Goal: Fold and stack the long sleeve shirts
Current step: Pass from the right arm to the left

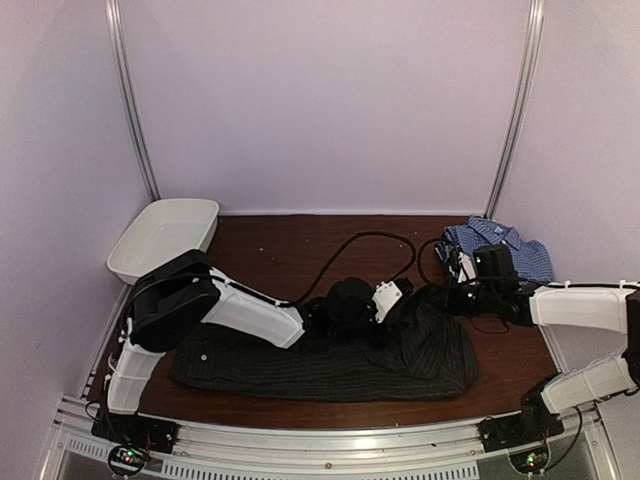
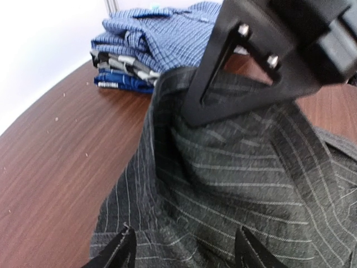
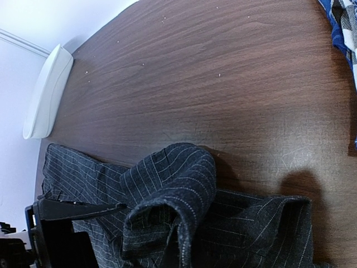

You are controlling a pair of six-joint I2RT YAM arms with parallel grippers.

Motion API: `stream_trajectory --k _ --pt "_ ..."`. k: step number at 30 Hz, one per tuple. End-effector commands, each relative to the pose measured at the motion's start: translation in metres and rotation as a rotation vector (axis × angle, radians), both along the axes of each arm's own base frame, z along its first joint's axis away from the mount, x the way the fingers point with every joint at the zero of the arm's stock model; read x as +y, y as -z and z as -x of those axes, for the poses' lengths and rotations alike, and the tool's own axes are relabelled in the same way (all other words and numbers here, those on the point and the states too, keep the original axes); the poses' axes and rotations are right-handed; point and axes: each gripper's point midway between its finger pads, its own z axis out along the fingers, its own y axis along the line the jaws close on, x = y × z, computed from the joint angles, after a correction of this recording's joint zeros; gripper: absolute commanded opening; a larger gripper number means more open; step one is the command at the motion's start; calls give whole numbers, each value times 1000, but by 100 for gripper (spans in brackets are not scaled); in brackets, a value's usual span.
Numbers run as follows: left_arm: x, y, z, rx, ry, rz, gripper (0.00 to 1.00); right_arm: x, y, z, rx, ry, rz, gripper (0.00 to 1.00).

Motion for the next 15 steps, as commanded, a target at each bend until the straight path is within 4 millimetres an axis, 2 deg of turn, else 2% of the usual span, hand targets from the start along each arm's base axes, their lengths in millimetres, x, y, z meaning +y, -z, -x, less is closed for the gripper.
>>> stream_trajectory --k 1,5,7,13,15 --pt "-1 13 -6 35 -51 -10 61 -3 -5 0 -23 5 -7 0" --pt "2 24 -5 66 -63 -23 61 -3 -7 0 -28 6 -6 0" --pt "3 27 -4 78 -63 -16 58 -3 -7 0 -29 4 -8 0" --pt "6 17 -1 80 -54 6 27 -4 -6 0 -28 7 -4 0" --pt "8 8 0 65 -46 1 12 -5 -5 0 -27 9 2 0"
